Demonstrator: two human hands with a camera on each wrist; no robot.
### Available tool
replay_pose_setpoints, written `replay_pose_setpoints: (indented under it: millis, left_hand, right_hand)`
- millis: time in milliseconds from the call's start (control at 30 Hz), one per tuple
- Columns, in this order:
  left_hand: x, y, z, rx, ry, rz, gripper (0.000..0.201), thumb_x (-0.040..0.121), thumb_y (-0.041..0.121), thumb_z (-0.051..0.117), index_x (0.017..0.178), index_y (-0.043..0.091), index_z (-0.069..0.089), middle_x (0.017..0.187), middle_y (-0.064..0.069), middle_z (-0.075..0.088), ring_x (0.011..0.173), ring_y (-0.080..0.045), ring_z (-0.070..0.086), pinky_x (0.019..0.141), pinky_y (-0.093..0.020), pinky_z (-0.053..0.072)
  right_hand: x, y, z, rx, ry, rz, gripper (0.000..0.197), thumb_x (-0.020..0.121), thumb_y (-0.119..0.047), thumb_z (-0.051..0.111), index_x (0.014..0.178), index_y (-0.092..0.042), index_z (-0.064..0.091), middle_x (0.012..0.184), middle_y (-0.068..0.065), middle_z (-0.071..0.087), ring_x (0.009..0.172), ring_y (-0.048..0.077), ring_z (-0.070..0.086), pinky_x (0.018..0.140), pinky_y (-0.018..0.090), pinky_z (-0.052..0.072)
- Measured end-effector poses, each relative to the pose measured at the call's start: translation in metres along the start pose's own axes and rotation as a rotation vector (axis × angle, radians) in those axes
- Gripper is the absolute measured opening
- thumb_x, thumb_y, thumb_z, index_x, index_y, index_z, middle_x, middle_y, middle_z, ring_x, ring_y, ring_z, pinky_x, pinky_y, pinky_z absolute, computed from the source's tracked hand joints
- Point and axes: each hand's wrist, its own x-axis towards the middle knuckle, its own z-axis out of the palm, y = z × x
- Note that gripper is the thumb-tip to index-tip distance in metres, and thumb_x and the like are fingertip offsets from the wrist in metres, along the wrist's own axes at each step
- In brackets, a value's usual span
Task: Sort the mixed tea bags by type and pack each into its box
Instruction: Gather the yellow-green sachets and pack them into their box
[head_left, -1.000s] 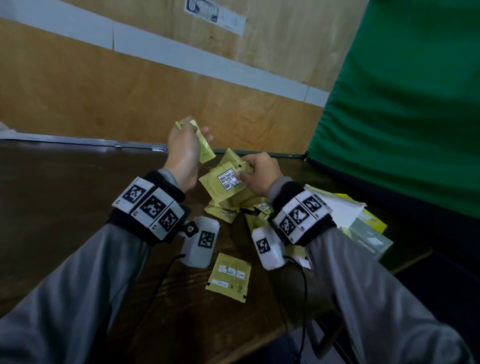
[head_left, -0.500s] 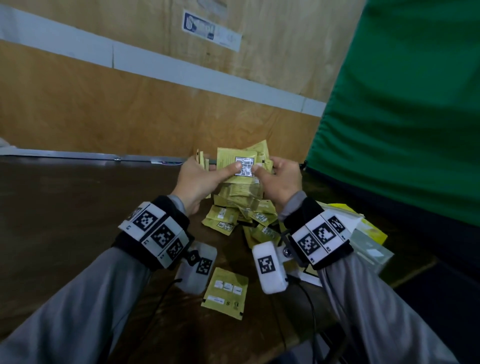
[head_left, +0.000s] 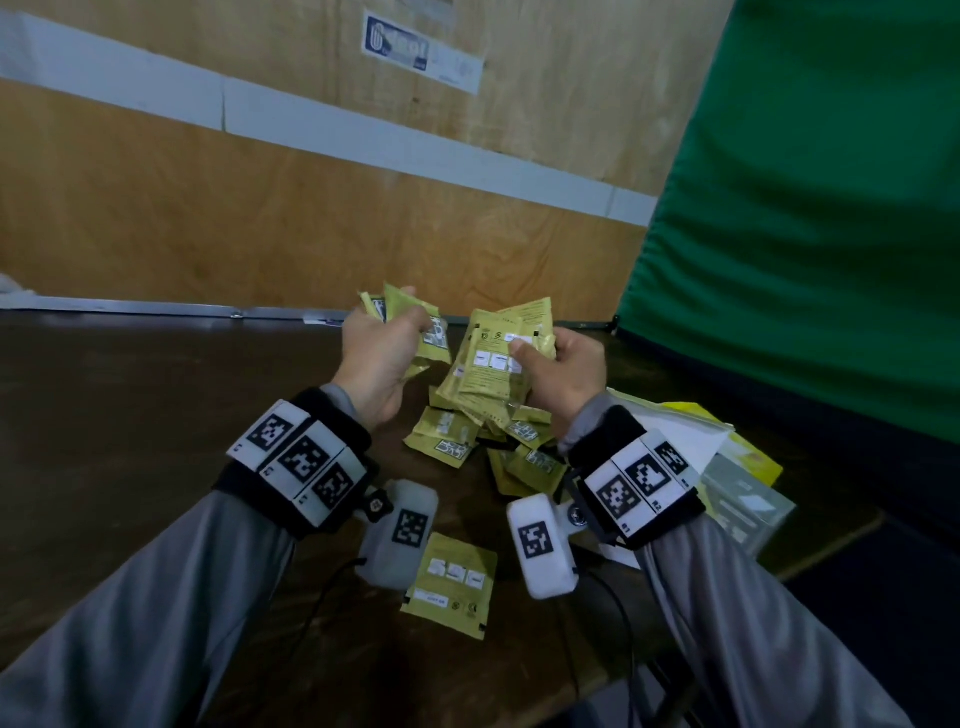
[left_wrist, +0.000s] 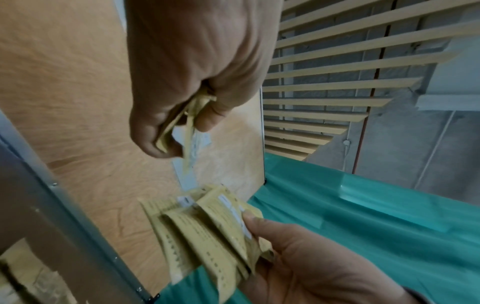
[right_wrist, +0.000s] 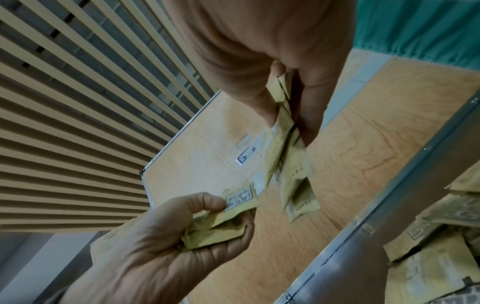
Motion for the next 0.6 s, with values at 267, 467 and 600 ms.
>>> replay_pose_setpoints:
  millis: [267, 467, 600]
  left_hand:
    - [0.009, -0.002, -0.010, 0.089, -0.139, -0.014, 0.035, 0.088, -0.007, 0.056, 0.117, 0.013, 0.060, 0.107, -0.018, 0.067, 0.077, -0.026, 0.066, 0.057, -0.033, 0.057]
    - [0.011, 0.006, -0.016, 0.087, -0.177, -0.028, 0.039, 0.095, -0.001, 0.038, 0.123, 0.021, 0.053, 0.104, -0.001, 0.068, 0.078, -0.019, 0.061, 0.053, -0.027, 0.045]
    - [0.014, 0.006, -0.017, -0.003, -0.093, -0.066, 0.029, 0.099, 0.008, 0.033, 0.122, 0.016, 0.047, 0.081, -0.003, 0.055, 0.069, -0.017, 0.060, 0.061, -0.031, 0.049]
  right_hand:
    - [0.004, 0.000, -0.003, 0.071, -0.008, 0.065, 0.013, 0.082, -0.018, 0.069, 0.070, -0.025, 0.068, 0.086, 0.003, 0.074, 0.083, 0.026, 0.070, 0.080, 0.052, 0.056]
    - [-0.003, 0.012, 0.006, -0.039, -0.170, 0.166, 0.018, 0.082, -0.020, 0.069, 0.064, -0.021, 0.067, 0.087, 0.008, 0.073, 0.086, 0.031, 0.069, 0.080, 0.056, 0.054]
    - [-0.006, 0.009, 0.014, 0.015, -0.186, 0.227, 0.013, 0.084, -0.018, 0.067, 0.072, -0.019, 0.066, 0.090, 0.009, 0.073, 0.087, 0.031, 0.069, 0.079, 0.055, 0.055]
